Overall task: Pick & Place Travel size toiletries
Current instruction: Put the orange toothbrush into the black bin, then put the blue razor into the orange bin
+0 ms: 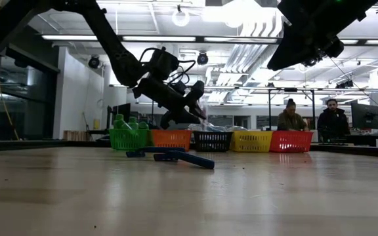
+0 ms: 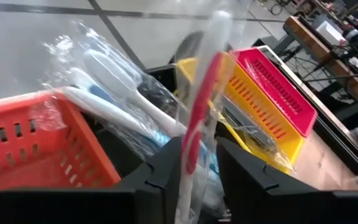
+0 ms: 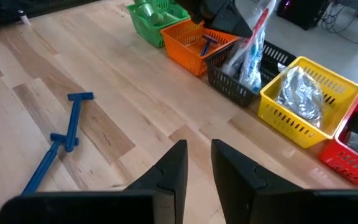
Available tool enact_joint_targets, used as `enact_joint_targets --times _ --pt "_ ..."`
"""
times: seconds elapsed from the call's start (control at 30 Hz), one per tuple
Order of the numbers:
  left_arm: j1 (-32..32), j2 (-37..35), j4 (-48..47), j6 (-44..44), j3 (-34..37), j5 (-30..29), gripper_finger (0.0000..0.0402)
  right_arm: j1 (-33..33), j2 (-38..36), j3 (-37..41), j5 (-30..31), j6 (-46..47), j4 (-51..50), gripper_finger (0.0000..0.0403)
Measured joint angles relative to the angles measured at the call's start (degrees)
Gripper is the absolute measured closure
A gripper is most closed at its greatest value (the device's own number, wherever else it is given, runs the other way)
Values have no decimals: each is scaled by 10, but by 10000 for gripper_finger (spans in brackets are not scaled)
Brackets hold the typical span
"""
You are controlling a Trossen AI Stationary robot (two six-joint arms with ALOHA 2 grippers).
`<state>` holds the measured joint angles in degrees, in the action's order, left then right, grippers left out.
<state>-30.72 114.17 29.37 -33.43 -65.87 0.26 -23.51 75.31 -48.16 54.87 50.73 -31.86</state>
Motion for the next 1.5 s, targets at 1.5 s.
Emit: enact_joint_targets --times 1.5 --pt "11 -159 -247 148 1 13 227 0 0 0 -25 15 36 337"
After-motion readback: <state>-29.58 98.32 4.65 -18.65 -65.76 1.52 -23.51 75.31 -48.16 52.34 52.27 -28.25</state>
